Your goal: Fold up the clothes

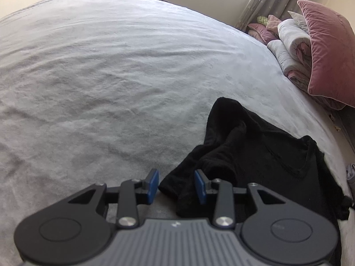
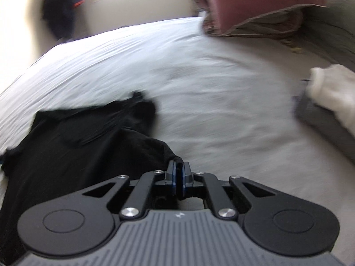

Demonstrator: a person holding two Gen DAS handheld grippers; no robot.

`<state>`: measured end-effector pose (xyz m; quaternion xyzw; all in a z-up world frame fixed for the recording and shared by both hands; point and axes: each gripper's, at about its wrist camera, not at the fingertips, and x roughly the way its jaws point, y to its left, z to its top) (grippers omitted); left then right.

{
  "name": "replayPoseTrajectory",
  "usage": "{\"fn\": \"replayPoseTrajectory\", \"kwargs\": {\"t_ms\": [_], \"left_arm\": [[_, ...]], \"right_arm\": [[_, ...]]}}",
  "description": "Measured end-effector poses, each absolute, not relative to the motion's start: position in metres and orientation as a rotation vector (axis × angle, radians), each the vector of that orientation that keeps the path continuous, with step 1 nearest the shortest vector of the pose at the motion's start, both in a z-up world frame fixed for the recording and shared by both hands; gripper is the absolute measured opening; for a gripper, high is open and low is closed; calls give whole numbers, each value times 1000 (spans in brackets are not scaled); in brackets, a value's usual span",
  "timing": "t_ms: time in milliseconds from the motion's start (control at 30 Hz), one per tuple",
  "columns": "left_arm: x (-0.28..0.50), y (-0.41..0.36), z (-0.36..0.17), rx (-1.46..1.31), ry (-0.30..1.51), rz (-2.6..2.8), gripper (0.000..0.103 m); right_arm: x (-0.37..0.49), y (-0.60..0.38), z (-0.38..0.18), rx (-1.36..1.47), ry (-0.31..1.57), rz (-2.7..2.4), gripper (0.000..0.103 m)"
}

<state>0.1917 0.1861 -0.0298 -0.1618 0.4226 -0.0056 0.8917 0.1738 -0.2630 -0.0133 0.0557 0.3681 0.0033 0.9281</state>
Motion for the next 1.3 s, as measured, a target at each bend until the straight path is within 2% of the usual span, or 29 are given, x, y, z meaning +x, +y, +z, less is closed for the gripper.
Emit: {"fn": "replayPoseTrajectory", "kwargs": {"t_ms": [300,400,467,500,600,667,700,733,800,900,1067,1167,1200,1233,1300], "left_arm": [[183,180,-29,-270,880,2,37],[180,178,-30,-245,878,6,39],[178,176,-31,-228,876,9,45],[176,176,-31,-220,876,10,49],[173,174,-32,-195,873,14,51],[171,172,-33,-179,872,17,46],[170,169,-35,-147,860,28,34],[171,164,-37,-85,842,55,18],[177,161,-38,-23,820,111,6],[187,170,-38,11,794,228,0],[195,196,-35,-30,788,364,1],[184,206,-27,-151,818,278,13],[181,209,-24,-192,827,249,22],[177,213,-21,-232,836,220,26],[170,211,-17,-311,853,153,27]], "right_arm": [[193,-315,-23,220,760,-137,7],[183,-325,-20,311,767,-116,21],[174,-327,-17,352,780,-95,51],[169,-327,-17,363,783,-81,52],[157,-323,-19,397,816,-16,52],[152,-314,-22,398,838,23,52],[151,-308,-24,381,844,32,52],[151,-302,-26,356,843,31,52],[152,-291,-28,298,829,21,52],[155,-284,-30,259,804,5,52],[159,-290,-29,228,768,-29,52],[159,-302,-29,303,779,0,52],[158,-305,-28,337,787,17,52],[156,-307,-28,370,795,36,52],[154,-308,-28,433,811,78,52]]}}
